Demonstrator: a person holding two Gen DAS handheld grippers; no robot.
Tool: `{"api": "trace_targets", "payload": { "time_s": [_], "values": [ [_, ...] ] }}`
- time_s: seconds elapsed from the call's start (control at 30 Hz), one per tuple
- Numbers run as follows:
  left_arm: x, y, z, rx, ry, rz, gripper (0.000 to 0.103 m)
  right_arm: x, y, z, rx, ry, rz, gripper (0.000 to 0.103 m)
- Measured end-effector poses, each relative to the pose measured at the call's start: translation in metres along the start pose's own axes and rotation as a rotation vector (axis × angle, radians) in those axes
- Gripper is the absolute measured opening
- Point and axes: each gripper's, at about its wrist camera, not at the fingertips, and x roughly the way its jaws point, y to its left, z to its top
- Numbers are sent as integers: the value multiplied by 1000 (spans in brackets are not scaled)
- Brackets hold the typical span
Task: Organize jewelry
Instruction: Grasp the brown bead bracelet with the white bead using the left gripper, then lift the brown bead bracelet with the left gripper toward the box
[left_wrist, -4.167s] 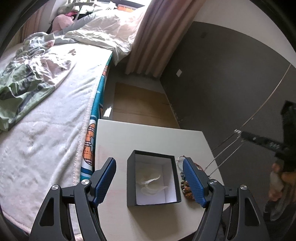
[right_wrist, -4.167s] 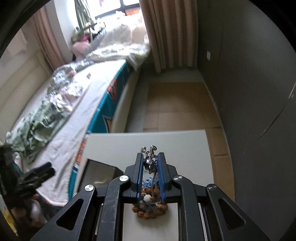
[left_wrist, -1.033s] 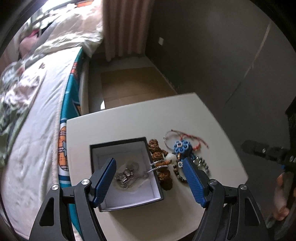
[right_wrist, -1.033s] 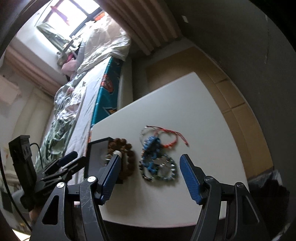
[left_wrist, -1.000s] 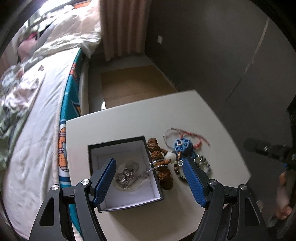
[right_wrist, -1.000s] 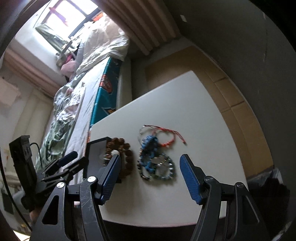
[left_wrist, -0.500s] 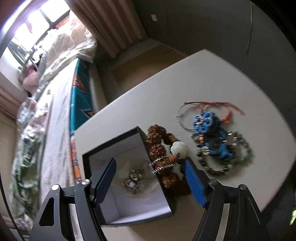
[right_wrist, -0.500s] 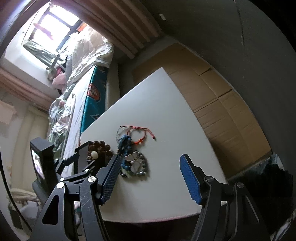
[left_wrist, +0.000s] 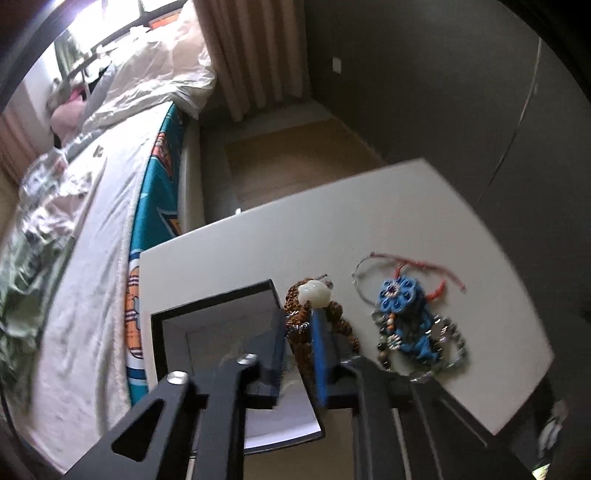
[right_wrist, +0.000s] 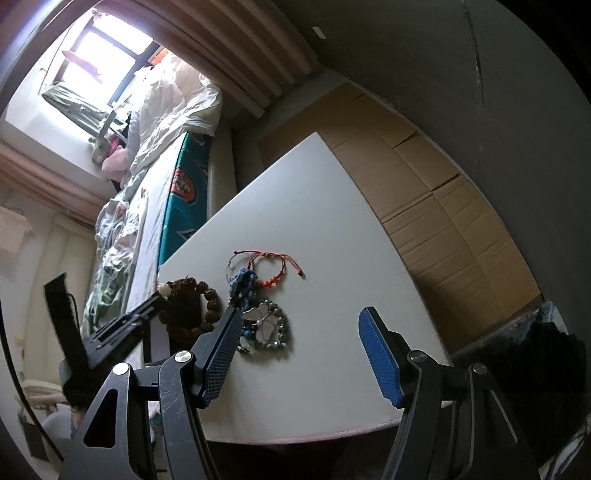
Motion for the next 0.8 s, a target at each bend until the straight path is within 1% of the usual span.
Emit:
{"api": "trace_targets", "payload": {
  "time_s": [0.07,0.17,0.2,0.23,0.27,0.33,0.43,0.5,0.57,0.6,0.63,0.7,0.73,0.8],
  "values": [
    [-1,8,1,-51,12,-43,1,2,2,0,-4,4,1,67],
    [-7,27,2,-155,-5,-151,0,3,9,-1,-13,8,5,67],
    [-10,33,2,-181,-14,-167,0,4,12,-1,-18,9,5,67],
    [-12,37,2,-197,-19,-161,0,6,14,-2,-23,13,5,67],
    [-14,39,3,-198,-30,-157,0,7,16,-2,-29,17,6,67],
    [-17,36,5,-159,-41,-167,0,10,19,-2,-37,23,10,67],
    [-16,21,8,-74,-21,-113,0,13,22,-3,-43,27,13,67],
    [-11,12,9,-37,7,-102,1,13,22,-3,-42,27,13,67],
    [-5,2,7,1,32,-89,8,13,21,-3,-39,27,9,67],
    [-1,-4,6,27,46,-68,24,13,20,-4,-36,26,9,66],
    [2,-8,4,45,50,-48,47,13,18,-4,-31,25,7,67],
    [4,-18,1,88,36,-7,67,12,12,-4,-20,22,5,67],
    [6,-24,0,113,28,19,67,11,8,-4,-13,19,5,67],
    [11,-30,-1,141,39,60,67,10,1,-3,2,16,3,67]
  ]
}}
